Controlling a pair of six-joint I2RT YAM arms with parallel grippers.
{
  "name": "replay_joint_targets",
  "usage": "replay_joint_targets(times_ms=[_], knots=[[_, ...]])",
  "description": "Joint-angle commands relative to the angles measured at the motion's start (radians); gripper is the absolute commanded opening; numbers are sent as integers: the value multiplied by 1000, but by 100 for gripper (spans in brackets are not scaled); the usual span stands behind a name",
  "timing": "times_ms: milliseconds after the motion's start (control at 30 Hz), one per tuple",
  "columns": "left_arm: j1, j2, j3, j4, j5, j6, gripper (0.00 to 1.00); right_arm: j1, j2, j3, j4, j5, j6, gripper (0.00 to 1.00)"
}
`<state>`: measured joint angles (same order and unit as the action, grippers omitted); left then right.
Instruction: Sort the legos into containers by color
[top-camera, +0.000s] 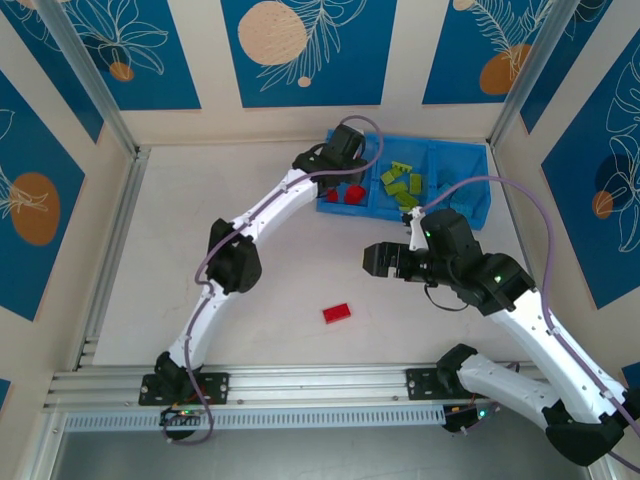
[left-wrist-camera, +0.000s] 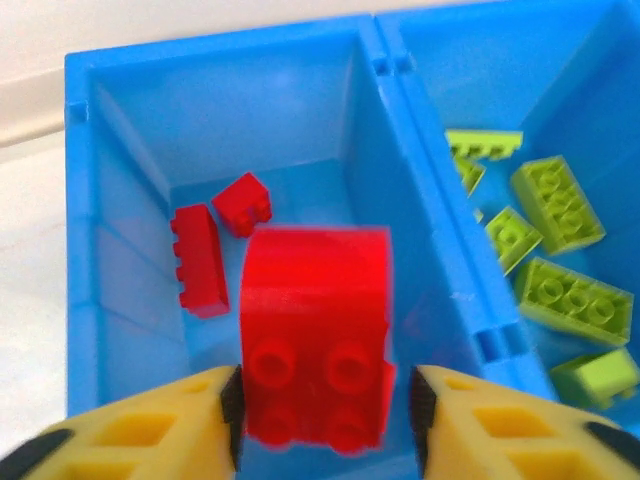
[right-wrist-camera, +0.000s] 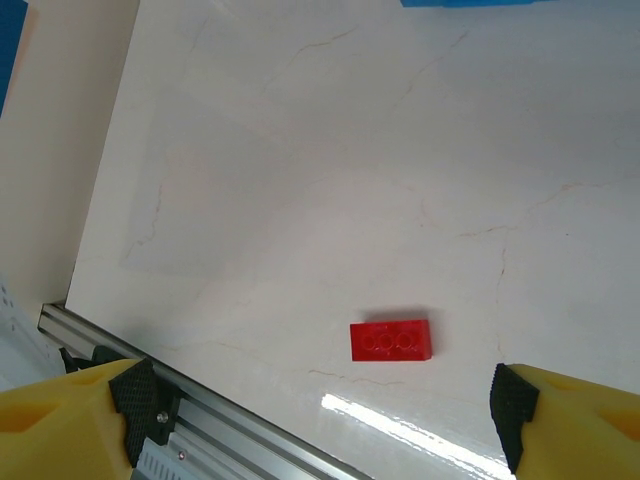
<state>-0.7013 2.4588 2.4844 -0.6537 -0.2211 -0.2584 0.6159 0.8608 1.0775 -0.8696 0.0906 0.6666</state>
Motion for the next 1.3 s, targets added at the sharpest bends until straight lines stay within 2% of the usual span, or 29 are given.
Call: replay_joint_targets(times_ms=[0, 67, 133, 200, 367, 500, 600, 700, 767, 900, 1033, 1267], knots=[[12, -32, 61, 2, 58, 66, 65, -1, -8, 8, -25, 14, 16, 89], [13, -55, 62, -16, 73, 50, 70, -1, -8, 12, -28, 13, 16, 89], [13, -96, 49, -52, 102, 31, 70, -1, -9, 17, -31, 19, 14, 89], [10, -176, -33, -55, 145, 4, 70, -1, -11, 18, -31, 34, 13, 89], [-3, -519, -510, 78, 251, -83, 70, -15, -17, 6, -26, 86, 22, 89], [-45, -813, -917, 148, 273, -128, 70, -50, -26, -21, -21, 119, 33, 89], [-104, -997, -1161, 180, 317, -49, 70, -92, -31, -46, -3, 102, 32, 89], [-172, -1112, -1316, 149, 346, 80, 72, -139, -32, -68, 22, 69, 36, 90], [-215, -1132, -1368, 105, 319, 124, 72, -169, -33, -81, 39, 37, 38, 89], [-263, -1050, -1417, 85, 382, 158, 75, -203, -27, -93, 56, -8, 45, 89], [-320, -910, -1380, 84, 396, 193, 83, -205, -33, -93, 34, -13, 51, 90], [-351, -711, -1323, 121, 363, 226, 83, -208, -67, -91, -11, 1, 57, 90]])
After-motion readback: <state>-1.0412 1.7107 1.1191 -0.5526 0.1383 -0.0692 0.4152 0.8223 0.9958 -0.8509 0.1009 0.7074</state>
